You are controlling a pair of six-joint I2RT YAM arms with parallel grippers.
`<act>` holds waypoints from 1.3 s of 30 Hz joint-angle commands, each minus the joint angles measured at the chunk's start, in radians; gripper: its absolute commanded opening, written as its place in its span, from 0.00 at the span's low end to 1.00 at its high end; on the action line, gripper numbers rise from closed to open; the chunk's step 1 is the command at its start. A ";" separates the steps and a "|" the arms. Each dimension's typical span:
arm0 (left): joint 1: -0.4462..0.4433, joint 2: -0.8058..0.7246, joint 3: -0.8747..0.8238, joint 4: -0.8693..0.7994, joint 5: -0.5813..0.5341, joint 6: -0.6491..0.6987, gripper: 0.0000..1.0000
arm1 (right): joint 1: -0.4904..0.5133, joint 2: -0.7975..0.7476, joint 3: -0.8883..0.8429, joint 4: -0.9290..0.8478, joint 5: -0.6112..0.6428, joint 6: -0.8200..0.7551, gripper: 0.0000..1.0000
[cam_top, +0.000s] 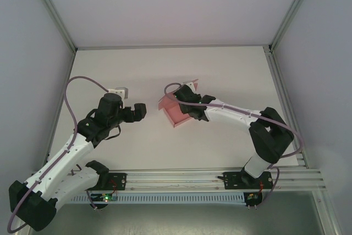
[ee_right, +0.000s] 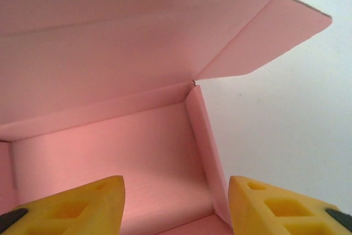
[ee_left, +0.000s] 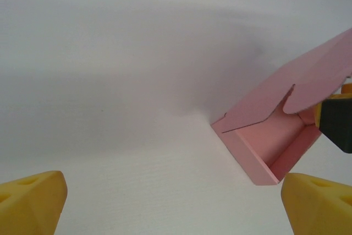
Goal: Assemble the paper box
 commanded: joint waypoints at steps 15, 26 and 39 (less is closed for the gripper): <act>-0.029 0.181 0.049 0.119 0.265 0.222 1.00 | -0.452 -0.381 -0.140 -0.005 -0.925 -1.135 0.98; -0.048 0.477 0.253 0.072 0.299 0.364 0.89 | -0.514 0.069 0.294 -0.283 -0.994 -1.382 0.94; -0.064 0.676 0.405 -0.014 0.331 0.459 0.50 | -0.512 0.337 0.594 -0.607 -1.047 -1.493 0.53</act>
